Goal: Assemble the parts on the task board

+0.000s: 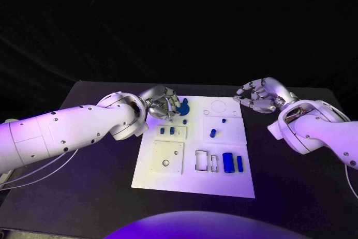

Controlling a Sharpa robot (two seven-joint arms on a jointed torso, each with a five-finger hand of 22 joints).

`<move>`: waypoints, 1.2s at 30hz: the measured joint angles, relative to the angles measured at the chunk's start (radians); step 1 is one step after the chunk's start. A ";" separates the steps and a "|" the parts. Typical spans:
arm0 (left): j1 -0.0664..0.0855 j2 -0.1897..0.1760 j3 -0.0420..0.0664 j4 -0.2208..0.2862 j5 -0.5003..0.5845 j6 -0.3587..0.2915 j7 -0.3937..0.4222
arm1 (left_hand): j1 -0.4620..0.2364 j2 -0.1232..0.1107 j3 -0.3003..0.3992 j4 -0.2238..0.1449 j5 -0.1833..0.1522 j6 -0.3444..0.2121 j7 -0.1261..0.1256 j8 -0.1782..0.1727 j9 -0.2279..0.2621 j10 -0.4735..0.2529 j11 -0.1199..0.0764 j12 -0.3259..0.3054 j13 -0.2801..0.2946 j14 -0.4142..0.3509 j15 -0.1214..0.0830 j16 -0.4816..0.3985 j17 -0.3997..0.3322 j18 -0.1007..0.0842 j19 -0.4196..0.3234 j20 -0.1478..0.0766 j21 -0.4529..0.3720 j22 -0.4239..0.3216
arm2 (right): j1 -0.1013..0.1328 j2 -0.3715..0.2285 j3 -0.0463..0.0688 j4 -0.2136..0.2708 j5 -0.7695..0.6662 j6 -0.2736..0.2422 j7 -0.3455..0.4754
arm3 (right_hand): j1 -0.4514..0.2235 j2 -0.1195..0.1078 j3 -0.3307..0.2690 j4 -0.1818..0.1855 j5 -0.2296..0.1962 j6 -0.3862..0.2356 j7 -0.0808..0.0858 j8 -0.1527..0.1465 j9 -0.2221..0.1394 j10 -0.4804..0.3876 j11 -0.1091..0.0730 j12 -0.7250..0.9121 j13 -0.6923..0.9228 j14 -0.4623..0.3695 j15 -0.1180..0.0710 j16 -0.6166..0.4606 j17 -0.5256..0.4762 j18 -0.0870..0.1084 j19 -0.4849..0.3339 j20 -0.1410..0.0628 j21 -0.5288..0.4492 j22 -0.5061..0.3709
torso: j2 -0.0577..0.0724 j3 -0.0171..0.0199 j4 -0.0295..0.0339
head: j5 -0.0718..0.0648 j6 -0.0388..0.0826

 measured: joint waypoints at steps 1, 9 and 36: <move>0.000 0.013 -0.002 -0.007 -0.022 0.000 0.016 | 0.009 -0.001 -0.002 -0.015 0.000 0.007 0.000 -0.013 -0.020 0.000 0.000 -0.018 -0.021 -0.004 -0.001 0.006 -0.007 0.000 -0.004 -0.003 0.011 0.008 | 0.000 0.001 0.000 0.000 0.000 0.000 0.000 | 0.000 0.000 0.000 0.000 0.000 0.000 0.000 0.000 0.000 0.000 0.000 0.000 0.000 0.000 0.000 0.000 0.000 0.000 0.000 0.000 0.000 0.000 | 0.000 0.0001 0.0000 | 0.000 0.001; 0.000 0.082 -0.012 -0.072 -0.237 0.021 0.080 | 0.024 -0.006 -0.035 -0.075 0.000 0.066 0.009 -0.080 -0.125 0.001 -0.001 -0.112 -0.131 -0.005 -0.002 0.076 -0.034 0.000 -0.029 -0.003 0.089 0.065 | -0.003 0.005 0.000 -0.002 0.000 0.000 0.000 | 0.000 0.000 0.006 0.000 0.000 0.000 0.000 0.000 -0.001 0.000 0.000 0.000 0.000 0.000 0.000 0.000 0.000 0.000 0.000 0.000 0.000 0.000 | 0.000 0.0002 -0.0006 | -0.001 0.006; 0.005 0.202 -0.016 -0.181 -0.604 0.197 0.041 | 0.018 0.003 -0.010 -0.079 0.000 0.173 -0.002 -0.158 -0.216 0.086 -0.015 -0.174 -0.223 0.139 -0.017 0.307 0.095 0.000 0.002 -0.012 0.199 0.130 | -0.004 0.010 0.000 -0.002 0.001 0.000 0.001 | 0.000 0.000 0.005 0.000 0.000 0.000 0.000 0.000 -0.002 0.000 0.000 0.000 -0.008 0.000 0.000 0.000 0.000 0.000 0.000 0.000 -0.003 0.000 | 0.001 -0.0012 0.0007 | -0.010 0.008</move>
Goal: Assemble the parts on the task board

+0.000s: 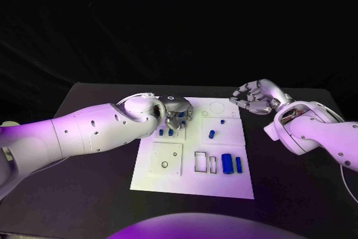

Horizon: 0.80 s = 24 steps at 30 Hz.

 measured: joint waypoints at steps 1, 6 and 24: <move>0.000 0.001 0.000 -0.001 -0.002 0.001 -0.002 | 0.000 0.000 0.002 -0.003 0.000 0.000 0.000 -0.001 -0.002 0.005 -0.003 -0.001 -0.002 0.006 -0.002 0.004 0.003 0.000 0.000 0.000 0.000 0.002 | 0.000 0.000 0.000 0.000 0.000 0.000 0.000 | 0.000 0.000 0.000 0.000 0.000 0.000 0.000 0.000 0.000 0.000 0.000 0.000 0.000 0.000 0.000 0.000 0.000 0.000 0.000 0.000 0.000 0.000 | 0.000 0.0000 0.0000 | 0.000 0.000; 0.000 0.005 0.000 -0.008 -0.012 0.007 -0.014 | 0.000 0.000 0.030 -0.006 0.000 0.012 0.002 -0.007 -0.006 0.016 -0.002 -0.006 -0.010 0.015 -0.003 0.016 0.014 0.000 0.000 0.000 0.016 0.013 | 0.000 0.000 0.000 0.000 0.000 0.000 0.000 | 0.000 0.000 0.000 0.000 0.000 0.000 0.000 0.000 0.000 0.000 0.000 0.000 0.000 0.000 0.000 0.000 0.000 0.000 0.000 0.000 0.000 0.000 | -0.001 -0.0001 0.0000 | -0.001 -0.001; 0.001 0.014 0.001 -0.023 -0.017 0.030 -0.031 | 0.000 0.000 0.061 -0.014 0.000 0.039 -0.004 -0.011 -0.012 0.045 -0.008 -0.015 -0.018 0.055 -0.005 0.051 0.059 0.000 0.000 0.000 0.049 0.032 | 0.000 0.001 0.000 0.000 0.000 0.000 0.000 | 0.000 0.000 0.005 0.000 0.000 0.000 0.000 0.000 0.000 0.000 0.000 0.000 0.004 0.000 0.000 0.000 0.000 0.000 0.000 0.000 0.000 0.001 | -0.001 0.0000 0.0007 | -0.002 -0.005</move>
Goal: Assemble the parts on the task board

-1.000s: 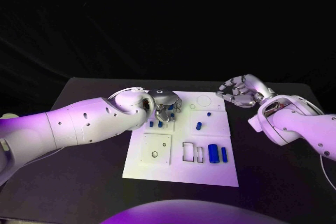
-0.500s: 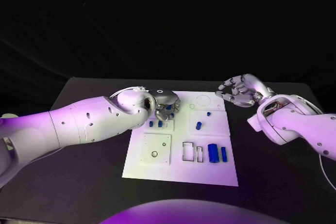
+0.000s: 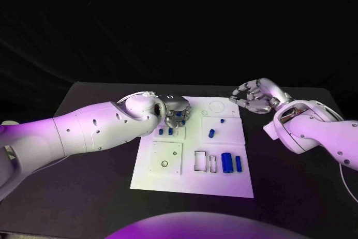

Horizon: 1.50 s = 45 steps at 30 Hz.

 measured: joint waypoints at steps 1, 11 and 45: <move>0.000 0.000 0.000 0.000 0.000 0.001 0.000 | 0.000 0.000 0.001 0.001 0.000 0.001 -0.001 0.000 0.000 0.002 -0.002 0.000 0.000 0.002 -0.002 0.002 0.002 0.000 0.000 0.000 0.002 0.000 | 0.000 0.000 0.000 0.000 0.000 0.000 0.000 | 0.000 0.000 0.000 0.000 0.000 0.000 0.000 0.000 0.000 0.000 0.000 0.000 0.000 0.000 0.000 0.000 0.000 0.000 0.000 0.000 0.000 0.000 | 0.000 0.0000 0.0001 | 0.000 -0.001; 0.000 0.003 0.000 -0.002 0.005 0.007 0.002 | 0.000 0.000 0.004 -0.002 0.000 0.008 -0.001 -0.004 -0.002 0.012 -0.005 0.000 0.000 0.014 -0.007 0.012 0.022 0.000 0.000 0.000 0.011 0.005 | 0.000 0.001 0.000 0.000 0.000 0.000 0.000 | 0.000 0.000 0.000 0.000 0.000 0.000 0.000 0.000 -0.001 0.000 0.000 0.000 0.000 0.000 0.000 0.000 0.000 0.000 0.000 0.000 0.000 0.000 | -0.001 0.0000 0.0004 | 0.003 -0.002; -0.001 -0.017 0.005 0.016 0.030 -0.021 0.012 | 0.014 0.066 0.056 -0.055 -0.008 0.092 -0.018 -0.013 0.011 0.106 -0.031 -0.032 0.004 0.114 -0.028 0.067 0.141 0.000 0.077 -0.023 0.123 0.140 | 0.000 0.002 0.000 -0.001 0.000 0.000 0.000 | 0.000 0.000 0.000 0.000 0.000 0.000 0.000 0.004 -0.001 0.000 0.000 0.000 0.001 0.000 0.000 0.000 0.000 0.000 0.000 0.000 0.000 0.000 | -0.001 -0.0001 -0.0001 | 0.000 0.005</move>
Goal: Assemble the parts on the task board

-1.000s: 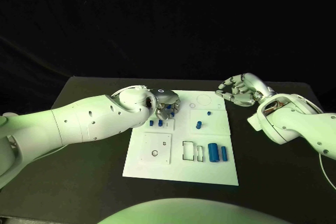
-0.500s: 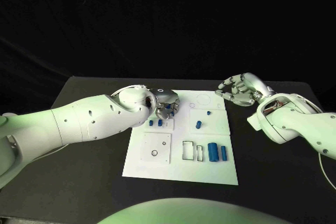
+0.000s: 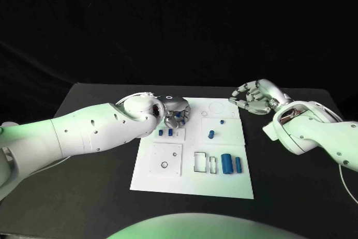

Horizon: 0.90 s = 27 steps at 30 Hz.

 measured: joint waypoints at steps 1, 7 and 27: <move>0.000 -0.006 0.004 0.007 0.002 -0.004 0.001 | 0.000 0.000 0.000 0.000 0.000 0.000 0.000 -0.003 0.000 0.003 0.001 -0.001 0.000 0.000 0.000 0.000 0.000 0.000 0.000 0.000 0.003 0.001 | 0.000 0.000 0.000 0.000 0.000 0.000 0.000 | 0.000 0.000 0.000 0.000 0.000 0.000 0.000 0.000 0.000 0.000 0.000 0.000 0.000 0.000 0.000 0.000 0.000 0.000 0.000 0.000 0.000 0.000 | 0.000 0.0001 0.0001 | 0.000 0.000; 0.001 -0.064 0.029 0.065 0.019 -0.031 0.003 | 0.000 0.000 0.004 -0.004 0.000 0.000 0.000 -0.006 0.000 0.005 0.002 -0.006 0.000 0.000 0.000 0.000 0.000 0.000 0.000 0.000 0.004 0.005 | -0.001 -0.001 0.000 -0.001 0.000 0.000 0.000 | 0.000 0.000 0.000 0.000 0.000 0.000 0.000 0.000 0.000 0.000 0.000 0.000 0.000 0.000 0.000 0.000 0.000 0.000 0.000 0.000 0.000 0.000 | -0.002 0.0001 0.0017 | -0.001 0.004; -0.002 -0.162 0.044 0.093 0.080 -0.054 -0.003 | -0.006 -0.006 0.001 -0.007 0.000 0.007 0.000 -0.014 0.001 0.012 0.002 -0.020 -0.001 0.007 0.000 0.000 -0.001 0.000 0.007 0.000 0.008 0.012 | -0.003 -0.004 0.000 -0.004 0.000 0.000 0.001 | 0.000 0.000 0.000 0.000 0.000 0.000 0.000 0.000 0.000 0.000 0.000 0.000 0.000 0.000 0.000 0.000 0.000 0.000 0.000 0.000 0.000 0.000 | -0.002 0.0008 0.0028 | 0.002 0.004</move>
